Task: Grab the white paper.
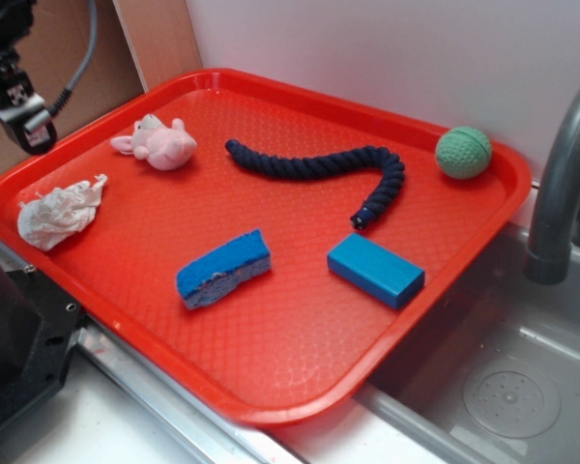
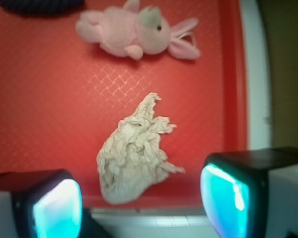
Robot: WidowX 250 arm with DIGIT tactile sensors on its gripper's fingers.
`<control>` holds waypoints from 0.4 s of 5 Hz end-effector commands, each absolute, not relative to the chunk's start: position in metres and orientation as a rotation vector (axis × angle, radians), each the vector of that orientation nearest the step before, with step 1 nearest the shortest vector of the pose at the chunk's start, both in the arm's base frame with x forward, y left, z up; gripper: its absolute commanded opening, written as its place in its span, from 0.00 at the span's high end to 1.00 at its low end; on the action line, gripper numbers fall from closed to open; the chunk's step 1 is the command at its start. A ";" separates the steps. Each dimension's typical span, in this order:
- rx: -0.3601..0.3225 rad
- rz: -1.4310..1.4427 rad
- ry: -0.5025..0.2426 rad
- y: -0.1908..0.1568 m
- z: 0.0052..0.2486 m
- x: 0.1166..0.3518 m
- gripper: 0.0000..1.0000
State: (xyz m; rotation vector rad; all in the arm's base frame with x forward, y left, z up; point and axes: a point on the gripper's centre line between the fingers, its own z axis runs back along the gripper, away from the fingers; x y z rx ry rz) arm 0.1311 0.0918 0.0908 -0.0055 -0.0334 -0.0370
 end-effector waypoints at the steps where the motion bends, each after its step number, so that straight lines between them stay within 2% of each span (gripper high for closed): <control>1: -0.057 -0.118 -0.019 0.077 0.051 0.131 0.00; 2: 0.105 -0.123 0.056 0.082 0.034 0.129 0.00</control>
